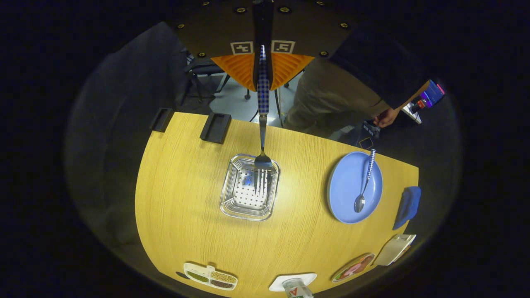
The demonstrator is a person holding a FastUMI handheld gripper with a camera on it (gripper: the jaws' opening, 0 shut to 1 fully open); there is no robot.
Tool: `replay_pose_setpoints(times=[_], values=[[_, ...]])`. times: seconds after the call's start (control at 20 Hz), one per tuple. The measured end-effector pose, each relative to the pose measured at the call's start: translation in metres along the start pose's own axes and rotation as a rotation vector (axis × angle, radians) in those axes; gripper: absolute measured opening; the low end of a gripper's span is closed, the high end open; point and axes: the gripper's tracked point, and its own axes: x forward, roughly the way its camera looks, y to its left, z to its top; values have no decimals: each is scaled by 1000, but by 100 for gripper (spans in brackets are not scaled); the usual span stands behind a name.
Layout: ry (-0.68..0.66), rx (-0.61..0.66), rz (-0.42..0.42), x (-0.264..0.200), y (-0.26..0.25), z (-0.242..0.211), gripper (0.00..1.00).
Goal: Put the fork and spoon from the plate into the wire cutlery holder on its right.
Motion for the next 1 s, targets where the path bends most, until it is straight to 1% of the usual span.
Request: replay_pose_setpoints(times=[0.2,0.45,0.6,0.8,1.0], values=[[108,-20,-33,4,-15,17,1],[223,-37,-25,18,-19,35,1],[266,-49,-24,23,-20,49,1],[308,-52,-50,26,-31,63,1],[311,-45,-54,32,-35,74,1]])
